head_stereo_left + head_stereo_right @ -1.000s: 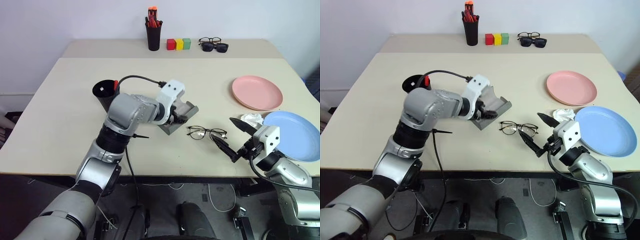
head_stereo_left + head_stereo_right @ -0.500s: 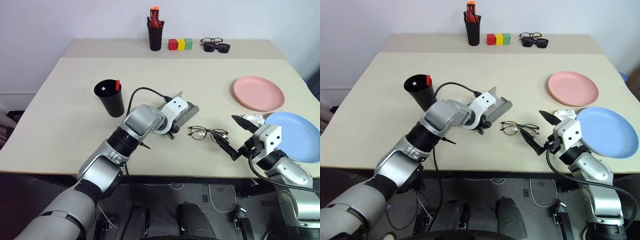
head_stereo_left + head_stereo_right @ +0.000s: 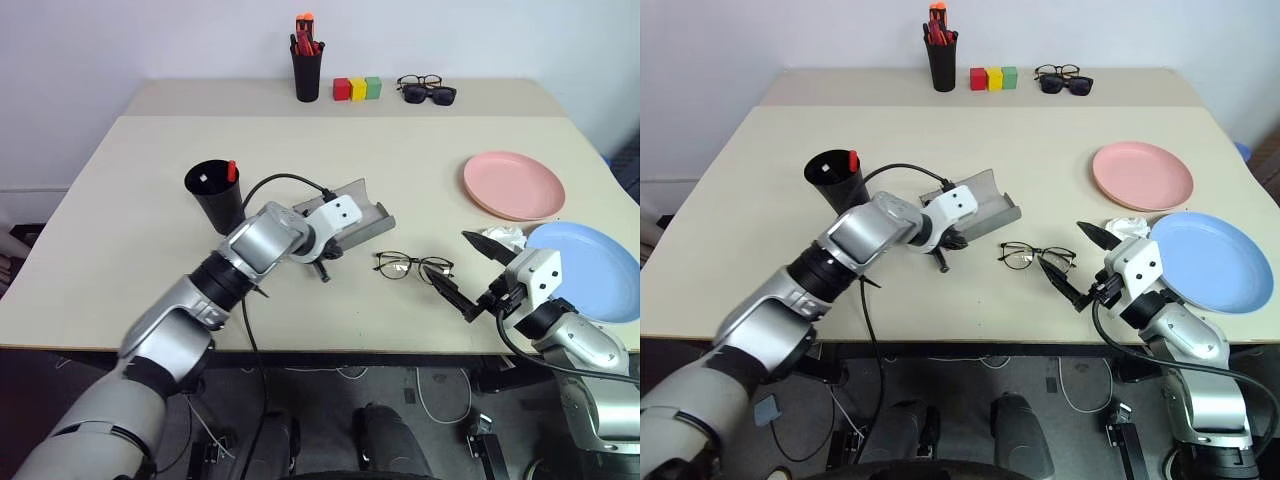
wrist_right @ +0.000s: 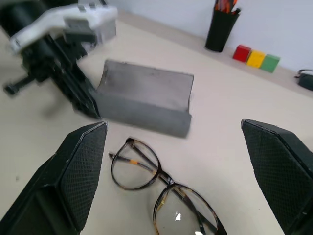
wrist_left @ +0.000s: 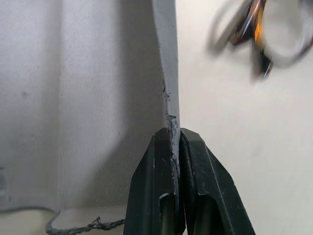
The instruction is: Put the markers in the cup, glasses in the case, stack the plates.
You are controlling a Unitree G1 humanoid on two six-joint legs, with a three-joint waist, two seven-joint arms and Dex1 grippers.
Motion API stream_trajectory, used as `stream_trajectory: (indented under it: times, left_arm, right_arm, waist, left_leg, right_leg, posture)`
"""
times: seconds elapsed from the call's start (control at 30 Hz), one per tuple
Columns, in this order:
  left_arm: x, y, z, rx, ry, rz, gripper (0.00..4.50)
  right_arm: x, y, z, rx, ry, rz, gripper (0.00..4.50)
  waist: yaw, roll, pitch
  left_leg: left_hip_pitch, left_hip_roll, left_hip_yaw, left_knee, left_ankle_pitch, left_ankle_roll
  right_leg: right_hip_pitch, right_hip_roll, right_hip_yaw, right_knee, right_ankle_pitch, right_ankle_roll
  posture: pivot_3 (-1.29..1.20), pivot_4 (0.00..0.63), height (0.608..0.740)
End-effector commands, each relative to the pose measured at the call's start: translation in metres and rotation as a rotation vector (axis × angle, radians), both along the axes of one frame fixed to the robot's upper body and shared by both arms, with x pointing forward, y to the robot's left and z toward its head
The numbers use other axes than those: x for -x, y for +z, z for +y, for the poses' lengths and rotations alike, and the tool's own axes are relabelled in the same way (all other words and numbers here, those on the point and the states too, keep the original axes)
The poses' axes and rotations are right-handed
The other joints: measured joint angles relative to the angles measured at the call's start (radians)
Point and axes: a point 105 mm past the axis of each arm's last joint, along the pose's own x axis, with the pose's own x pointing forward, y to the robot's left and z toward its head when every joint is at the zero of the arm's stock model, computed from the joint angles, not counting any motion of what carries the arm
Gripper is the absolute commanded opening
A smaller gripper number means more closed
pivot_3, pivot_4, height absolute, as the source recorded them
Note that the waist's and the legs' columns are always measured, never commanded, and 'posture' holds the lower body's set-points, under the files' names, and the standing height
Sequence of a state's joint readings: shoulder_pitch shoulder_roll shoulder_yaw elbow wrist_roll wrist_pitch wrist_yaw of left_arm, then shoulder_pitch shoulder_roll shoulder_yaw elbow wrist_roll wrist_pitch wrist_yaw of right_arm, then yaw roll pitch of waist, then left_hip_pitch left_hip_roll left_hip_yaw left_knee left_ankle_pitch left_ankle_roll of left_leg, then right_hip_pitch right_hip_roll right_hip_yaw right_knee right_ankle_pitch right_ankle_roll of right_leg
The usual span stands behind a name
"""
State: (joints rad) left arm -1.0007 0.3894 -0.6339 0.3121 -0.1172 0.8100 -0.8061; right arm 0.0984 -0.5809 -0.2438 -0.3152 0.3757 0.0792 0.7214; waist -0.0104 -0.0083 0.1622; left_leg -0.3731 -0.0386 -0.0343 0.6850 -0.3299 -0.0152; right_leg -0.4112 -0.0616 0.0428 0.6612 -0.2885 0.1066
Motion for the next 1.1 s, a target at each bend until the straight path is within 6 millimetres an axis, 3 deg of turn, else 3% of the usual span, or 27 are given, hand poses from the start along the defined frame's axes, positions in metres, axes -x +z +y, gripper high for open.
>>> stream_trajectory:
  times: [0.03,0.37,0.7,1.1]
  left_arm:
    - [-0.013,0.008,0.008,-0.080,-0.133,-0.114,0.02]
    - [-0.016,0.004,-0.001,-0.123,-0.448,-0.185,0.02]
    - [-0.028,0.009,-0.009,-0.127,-0.426,-0.215,0.02]
    - [-0.028,0.008,-0.010,-0.116,-0.428,-0.212,0.02]
  right_arm:
    - [0.001,0.001,-0.002,0.021,0.028,0.011,4.50]
    - [0.012,-0.018,-0.012,0.067,0.007,0.105,4.50]
    - [0.021,-0.020,-0.019,0.085,-0.016,0.105,4.50]
    - [0.026,-0.005,-0.024,0.097,-0.015,0.101,4.50]
  waist:
    - [0.004,0.000,0.000]
    - [0.014,0.000,0.000]
    - [0.023,-0.001,0.000]
    - [0.022,-0.001,0.001]
  left_leg:
    - [0.000,0.000,0.000,0.000,0.000,0.000]
    - [-0.001,-0.001,0.001,0.000,0.000,0.005]
    - [-0.001,-0.001,0.001,0.002,-0.003,0.012]
    - [-0.001,-0.001,0.001,0.002,-0.003,0.012]
  right_leg:
    - [0.000,0.000,0.000,0.000,0.000,0.000]
    - [0.001,0.001,-0.001,-0.002,0.000,0.000]
    - [0.002,0.001,-0.002,-0.002,0.000,0.002]
    - [0.002,0.001,-0.002,-0.002,0.000,0.002]
  posture:
    - [0.00,0.150,0.740]
    - [0.00,0.150,0.740]
    - [0.00,0.150,0.740]
    - [0.00,0.150,0.740]
